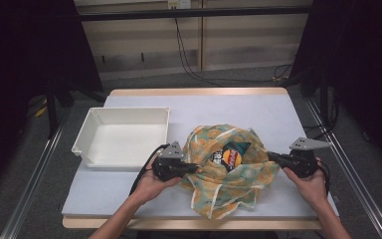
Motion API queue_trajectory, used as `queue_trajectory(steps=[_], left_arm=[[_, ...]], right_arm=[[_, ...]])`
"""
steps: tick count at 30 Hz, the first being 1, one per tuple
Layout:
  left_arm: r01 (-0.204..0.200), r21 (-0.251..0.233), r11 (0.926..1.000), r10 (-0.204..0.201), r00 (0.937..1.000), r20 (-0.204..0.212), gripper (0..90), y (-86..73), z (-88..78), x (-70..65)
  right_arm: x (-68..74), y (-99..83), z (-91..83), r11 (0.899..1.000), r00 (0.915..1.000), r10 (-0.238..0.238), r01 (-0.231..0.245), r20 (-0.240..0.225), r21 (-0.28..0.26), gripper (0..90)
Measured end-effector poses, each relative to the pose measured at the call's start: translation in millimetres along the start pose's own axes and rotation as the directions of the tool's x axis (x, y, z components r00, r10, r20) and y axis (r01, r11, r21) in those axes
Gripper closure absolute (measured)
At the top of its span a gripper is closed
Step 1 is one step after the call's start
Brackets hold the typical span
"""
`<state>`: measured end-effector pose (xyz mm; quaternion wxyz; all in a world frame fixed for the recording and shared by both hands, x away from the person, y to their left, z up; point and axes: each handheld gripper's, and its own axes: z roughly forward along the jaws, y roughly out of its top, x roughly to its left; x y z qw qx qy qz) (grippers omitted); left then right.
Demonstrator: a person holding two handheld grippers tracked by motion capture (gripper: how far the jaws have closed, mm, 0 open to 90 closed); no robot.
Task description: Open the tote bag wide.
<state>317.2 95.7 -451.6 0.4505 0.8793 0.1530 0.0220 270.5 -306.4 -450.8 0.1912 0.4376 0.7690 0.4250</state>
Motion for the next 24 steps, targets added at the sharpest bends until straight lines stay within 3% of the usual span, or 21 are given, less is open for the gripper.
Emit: queue_trajectory(steps=[6,12,17,20,24], left_arm=[[0.011,-0.010,0.9999,-0.011,0.9998,0.014,88.5,3.2,12.3,-4.2],[0.014,-0.002,0.9999,-0.014,0.9994,0.031,88.4,10.0,23.4,-6.3],[0.032,-0.021,0.9993,-0.031,0.9991,0.028,88.3,4.3,13.8,-1.9],[0.029,-0.025,0.9993,-0.028,0.9993,0.023,88.4,2.8,8.9,-1.1],[0.033,-0.028,0.9991,-0.032,0.9993,0.020,88.5,-0.3,4.9,-1.7]], right_arm=[[-9.6,7.7,5.8,0.999,0.9999,0.005,-0.005,0.015,-0.033,90.0],[-26.5,8.8,19.2,0.997,0.9981,0.058,-0.056,0.023,-0.060,90.0],[-16.7,7.5,17.0,0.998,0.9990,0.033,-0.035,-0.028,-0.054,90.0],[-11.4,8.2,13.0,0.996,0.9973,0.035,-0.040,-0.064,-0.077,90.0],[-5.3,8.5,9.7,0.996,0.9963,0.027,-0.033,-0.082,-0.081,90.0]])
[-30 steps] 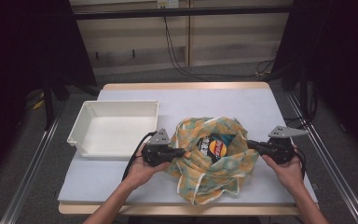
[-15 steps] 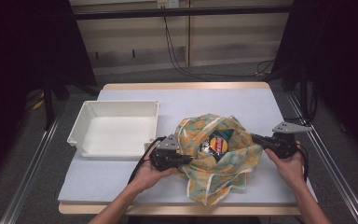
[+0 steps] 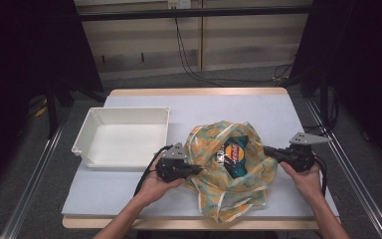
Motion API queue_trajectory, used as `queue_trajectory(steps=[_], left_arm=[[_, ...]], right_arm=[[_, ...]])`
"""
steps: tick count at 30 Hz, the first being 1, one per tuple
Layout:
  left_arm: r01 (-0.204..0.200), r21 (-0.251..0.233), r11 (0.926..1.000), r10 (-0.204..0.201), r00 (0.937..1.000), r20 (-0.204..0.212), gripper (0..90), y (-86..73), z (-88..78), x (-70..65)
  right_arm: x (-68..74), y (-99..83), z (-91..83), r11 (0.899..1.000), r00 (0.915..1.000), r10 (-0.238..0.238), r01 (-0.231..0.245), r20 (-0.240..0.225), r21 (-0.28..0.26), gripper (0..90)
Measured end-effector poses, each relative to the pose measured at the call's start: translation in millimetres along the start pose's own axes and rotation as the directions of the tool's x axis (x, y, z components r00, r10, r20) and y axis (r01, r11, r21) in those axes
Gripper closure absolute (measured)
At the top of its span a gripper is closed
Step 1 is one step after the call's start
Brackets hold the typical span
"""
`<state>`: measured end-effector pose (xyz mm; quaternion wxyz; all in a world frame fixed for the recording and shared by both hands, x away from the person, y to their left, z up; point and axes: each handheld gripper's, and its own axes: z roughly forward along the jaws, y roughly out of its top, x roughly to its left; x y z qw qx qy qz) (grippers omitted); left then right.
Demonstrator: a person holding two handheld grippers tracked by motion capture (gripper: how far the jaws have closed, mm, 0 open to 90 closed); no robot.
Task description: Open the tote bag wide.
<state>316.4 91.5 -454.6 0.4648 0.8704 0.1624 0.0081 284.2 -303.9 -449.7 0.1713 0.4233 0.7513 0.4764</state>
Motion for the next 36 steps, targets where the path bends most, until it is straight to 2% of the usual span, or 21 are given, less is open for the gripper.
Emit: queue_trajectory(steps=[1,7,10,14,17,19,21,26,28,30,32,36], left_arm=[[-0.005,0.012,0.9999,0.005,1.0000,-0.005,88.5,-0.6,-1.9,1.4],[0.005,0.011,0.9999,-0.004,0.9999,-0.013,88.6,-5.1,-7.8,3.3],[0.018,-0.006,0.9998,-0.018,0.9998,-0.012,87.8,-6.3,-9.7,3.7],[0.017,-0.035,0.9993,-0.017,0.9998,-0.012,81.1,-3.7,-14.4,1.3],[0.007,-0.057,0.9983,-0.008,0.9998,-0.020,71.0,-1.2,-19.5,-1.6],[0.017,-0.088,0.9960,-0.020,0.9995,-0.024,63.3,0.4,-24.2,-4.6],[0.002,-0.102,0.9948,-0.005,0.9995,-0.030,62.2,2.2,-29.8,-6.6],[-0.012,-0.152,0.9884,0.005,0.9991,-0.041,52.0,10.1,-44.0,-10.5],[-0.010,-0.164,0.9865,0.003,0.9990,-0.044,51.1,14.6,-47.7,-11.1],[-0.005,-0.181,0.9835,0.000,0.9996,-0.029,52.1,18.9,-48.9,-11.6],[-0.020,-0.185,0.9824,0.015,0.9995,-0.028,52.9,23.6,-48.3,-13.8],[-0.031,-0.200,0.9794,0.032,0.9995,0.004,55.3,34.2,-43.0,-17.8]], right_arm=[[1.7,-0.8,-0.4,1.000,1.0000,-0.007,0.008,-0.004,0.011,90.0],[4.7,-6.1,-2.7,1.000,0.9999,-0.007,0.008,-0.015,0.018,90.0],[7.3,-7.9,-1.4,0.999,0.9998,-0.014,0.015,-0.016,0.032,89.0],[10.3,-6.3,-3.1,0.999,0.9996,-0.024,0.024,-0.012,0.026,80.7],[12.9,-3.1,-7.0,0.999,0.9994,-0.029,0.029,-0.018,0.014,73.8],[13.7,-1.5,-10.3,1.000,0.9994,-0.030,0.030,-0.016,-0.001,64.7],[14.8,-0.4,-13.7,0.999,0.9995,-0.025,0.025,-0.020,-0.020,60.9],[17.6,3.1,-23.3,0.998,0.9993,-0.025,0.023,-0.029,-0.059,47.2],[19.3,4.3,-26.5,0.997,0.9991,-0.020,0.017,-0.037,-0.073,45.4],[21.5,5.3,-29.0,0.997,0.9992,-0.017,0.014,-0.035,-0.079,41.5],[24.4,5.9,-31.9,0.997,0.9991,-0.022,0.019,-0.037,-0.079,40.7],[32.5,5.0,-39.2,0.996,0.9987,-0.029,0.025,-0.043,-0.089,39.0]])
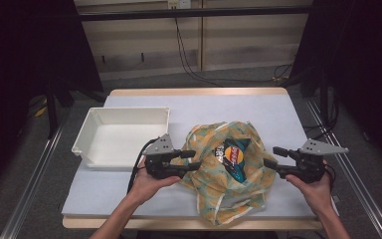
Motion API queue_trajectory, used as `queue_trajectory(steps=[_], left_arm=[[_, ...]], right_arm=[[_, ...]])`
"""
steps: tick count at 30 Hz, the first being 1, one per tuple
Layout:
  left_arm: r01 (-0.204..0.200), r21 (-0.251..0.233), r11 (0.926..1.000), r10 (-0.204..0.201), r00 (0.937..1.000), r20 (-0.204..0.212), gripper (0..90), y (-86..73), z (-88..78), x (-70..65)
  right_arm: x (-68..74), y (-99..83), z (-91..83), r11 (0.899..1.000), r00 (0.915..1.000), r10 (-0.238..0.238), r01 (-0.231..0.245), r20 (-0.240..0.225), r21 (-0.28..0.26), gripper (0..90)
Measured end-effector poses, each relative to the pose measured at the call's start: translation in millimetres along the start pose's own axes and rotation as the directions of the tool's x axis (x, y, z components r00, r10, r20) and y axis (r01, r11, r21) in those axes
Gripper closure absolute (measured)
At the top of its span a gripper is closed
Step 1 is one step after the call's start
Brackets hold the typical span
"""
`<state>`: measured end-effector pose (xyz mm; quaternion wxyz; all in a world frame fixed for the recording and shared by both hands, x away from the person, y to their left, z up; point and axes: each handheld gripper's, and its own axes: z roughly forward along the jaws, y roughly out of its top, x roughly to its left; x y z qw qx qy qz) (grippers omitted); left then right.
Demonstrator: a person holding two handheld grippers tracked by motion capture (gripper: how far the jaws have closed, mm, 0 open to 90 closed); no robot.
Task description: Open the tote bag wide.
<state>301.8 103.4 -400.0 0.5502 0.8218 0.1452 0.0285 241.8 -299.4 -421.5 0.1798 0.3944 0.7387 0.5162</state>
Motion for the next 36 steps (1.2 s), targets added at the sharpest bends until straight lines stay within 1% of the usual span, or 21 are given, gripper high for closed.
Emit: queue_trajectory(steps=[4,7,9,12,13,14,15,18,19,21,23,24,25,26,27,28,30,31,34,35,36], left_arm=[[-0.029,0.008,0.9996,0.029,0.9992,0.029,59.3,11.3,13.4,-4.2],[-0.040,-0.002,0.9992,0.040,0.9974,0.060,60.4,21.2,25.3,-7.3],[-0.038,0.008,0.9992,0.038,0.9970,0.068,62.2,26.6,32.4,-7.8],[-0.050,0.036,0.9981,0.047,0.9955,0.082,66.0,35.4,46.9,-7.8],[-0.053,0.047,0.9975,0.048,0.9942,0.096,66.5,38.0,52.3,-7.5],[-0.071,0.063,0.9955,0.065,0.9934,0.094,68.6,40.7,57.2,-7.3],[-0.078,0.085,0.9933,0.070,0.9929,0.097,69.4,43.5,63.7,-6.1],[-0.080,0.108,0.9909,0.070,0.9930,0.095,67.7,46.5,76.3,-0.1],[-0.085,0.118,0.9894,0.072,0.9918,0.105,67.6,46.5,80.9,2.0],[-0.102,0.161,0.9816,0.085,0.9905,0.108,66.0,44.9,89.4,2.5],[-0.128,0.198,0.9719,0.105,0.9872,0.120,65.4,41.7,96.6,-0.3],[-0.153,0.216,0.9643,0.129,0.9843,0.120,65.4,40.8,98.9,-1.4],[-0.162,0.231,0.9594,0.137,0.9832,0.121,65.5,40.2,100.3,-3.2],[-0.167,0.236,0.9574,0.140,0.9817,0.130,65.3,39.4,102.2,-4.3],[-0.182,0.248,0.9515,0.153,0.9793,0.132,62.8,39.2,103.4,-5.1],[-0.191,0.257,0.9473,0.165,0.9791,0.119,60.5,38.7,104.6,-6.6],[-0.229,0.296,0.9273,0.208,0.9727,0.104,57.0,37.2,108.7,-8.7],[-0.240,0.308,0.9205,0.221,0.9705,0.096,54.6,35.5,111.4,-9.3],[-0.257,0.328,0.9090,0.237,0.9662,0.102,49.0,32.3,115.7,-9.4],[-0.266,0.329,0.9060,0.241,0.9637,0.116,45.7,30.5,117.3,-10.1],[-0.291,0.343,0.8929,0.264,0.9564,0.126,42.9,28.9,118.8,-11.5]], right_arm=[[5.9,-2.9,-4.5,1.000,1.0000,-0.004,0.004,-0.002,-0.010,40.6],[8.5,-3.3,-6.9,1.000,1.0000,-0.005,0.005,-0.006,-0.017,42.5],[9.2,-2.5,-8.3,1.000,0.9999,-0.010,0.010,-0.007,-0.022,42.9],[9.7,-2.5,-8.2,1.000,0.9999,-0.007,0.007,-0.010,-0.024,43.2],[10.3,-2.9,-7.8,1.000,0.9999,-0.003,0.002,-0.012,-0.021,43.1],[10.6,-3.3,-7.3,1.000,0.9999,-0.009,0.009,-0.012,-0.018,43.0],[11.1,-3.6,-7.0,1.000,0.9999,-0.009,0.009,-0.014,-0.017,42.9],[11.5,-3.7,-6.3,1.000,0.9996,-0.017,0.017,-0.022,-0.016,42.9],[11.6,-3.6,-6.4,1.000,0.9996,-0.017,0.017,-0.021,-0.017,42.7],[11.4,-3.3,-6.8,1.000,0.9996,-0.017,0.017,-0.024,-0.019,42.6],[11.1,-3.2,-7.3,1.000,0.9997,-0.012,0.012,-0.022,-0.019,42.3],[11.0,-3.2,-7.5,1.000,0.9997,-0.010,0.009,-0.021,-0.019,42.0],[10.4,-3.4,-7.3,1.000,0.9996,-0.011,0.011,-0.024,-0.020,41.9],[10.2,-3.6,-7.2,1.000,0.9996,-0.013,0.013,-0.023,-0.019,41.8],[10.1,-3.7,-7.0,1.000,0.9996,-0.011,0.011,-0.024,-0.019,41.5],[9.8,-3.9,-6.7,1.000,0.9996,-0.012,0.011,-0.027,-0.018,41.5],[10.0,-3.9,-6.2,1.000,0.9994,-0.013,0.012,-0.031,-0.017,41.2],[10.1,-4.0,-5.9,1.000,0.9995,-0.013,0.013,-0.030,-0.014,41.1],[10.6,-4.0,-5.2,1.000,0.9993,-0.012,0.012,-0.037,-0.011,40.8],[10.6,-4.0,-5.2,1.000,0.9993,-0.012,0.012,-0.036,-0.011,40.7],[10.4,-4.0,-5.3,1.000,0.9993,-0.014,0.013,-0.036,-0.012,40.6]])
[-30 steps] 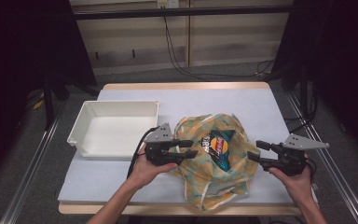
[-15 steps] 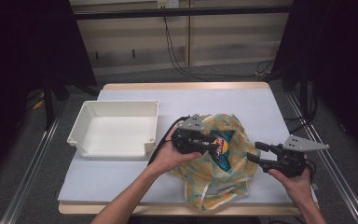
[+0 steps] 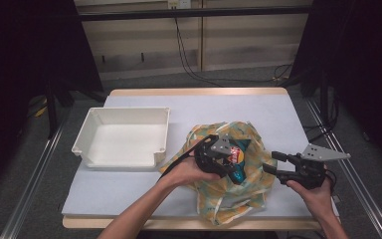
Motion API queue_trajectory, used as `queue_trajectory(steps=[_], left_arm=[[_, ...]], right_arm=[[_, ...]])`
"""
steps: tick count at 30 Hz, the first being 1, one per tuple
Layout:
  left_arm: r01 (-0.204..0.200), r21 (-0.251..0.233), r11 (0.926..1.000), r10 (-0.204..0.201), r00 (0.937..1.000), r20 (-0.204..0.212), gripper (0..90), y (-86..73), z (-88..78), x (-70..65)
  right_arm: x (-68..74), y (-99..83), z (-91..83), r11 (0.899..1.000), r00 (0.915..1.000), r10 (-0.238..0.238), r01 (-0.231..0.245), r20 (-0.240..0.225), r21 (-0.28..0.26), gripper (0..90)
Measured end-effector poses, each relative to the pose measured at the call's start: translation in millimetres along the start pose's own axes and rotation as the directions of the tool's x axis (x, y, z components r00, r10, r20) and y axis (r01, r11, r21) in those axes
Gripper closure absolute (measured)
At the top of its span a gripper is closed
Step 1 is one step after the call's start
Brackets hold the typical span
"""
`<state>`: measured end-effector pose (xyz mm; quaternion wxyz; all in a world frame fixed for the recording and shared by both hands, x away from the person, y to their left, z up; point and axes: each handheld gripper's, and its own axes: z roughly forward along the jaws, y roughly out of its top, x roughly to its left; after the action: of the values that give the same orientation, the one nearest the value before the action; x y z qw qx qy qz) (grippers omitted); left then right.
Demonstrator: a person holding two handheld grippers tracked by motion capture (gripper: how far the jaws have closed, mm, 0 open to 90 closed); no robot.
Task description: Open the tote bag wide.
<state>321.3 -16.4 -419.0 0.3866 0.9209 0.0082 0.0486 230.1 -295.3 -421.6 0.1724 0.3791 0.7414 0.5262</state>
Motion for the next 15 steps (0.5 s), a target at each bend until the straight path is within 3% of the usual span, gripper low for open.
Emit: queue_trajectory(steps=[1,4,9,13,15], left_arm=[[-0.024,0.015,0.9996,0.024,0.9995,-0.018,42.2,-0.8,2.8,-2.6],[-0.057,0.042,0.9975,0.058,0.9982,-0.014,38.1,-0.2,6.5,-4.7],[-0.064,0.058,0.9963,0.065,0.9978,-0.015,36.1,0.1,12.7,-4.6],[-0.075,0.071,0.9946,0.078,0.9958,-0.046,49.5,-0.5,16.2,-4.4],[-0.085,0.085,0.9927,0.089,0.9951,-0.043,56.2,-0.6,17.6,-4.7]], right_arm=[[-0.4,0.0,-0.1,1.000,1.0000,0.001,-0.001,-0.001,-0.001,40.4],[-1.7,-0.3,0.1,1.000,1.0000,0.002,-0.002,-0.002,-0.001,40.3],[-1.6,-0.8,1.5,1.000,1.0000,0.004,-0.004,-0.007,0.002,39.8],[-1.4,-1.4,2.5,1.000,0.9999,0.004,-0.004,-0.011,0.009,39.5],[-1.5,-1.5,2.9,1.000,0.9999,0.003,-0.003,-0.010,0.010,39.4]])
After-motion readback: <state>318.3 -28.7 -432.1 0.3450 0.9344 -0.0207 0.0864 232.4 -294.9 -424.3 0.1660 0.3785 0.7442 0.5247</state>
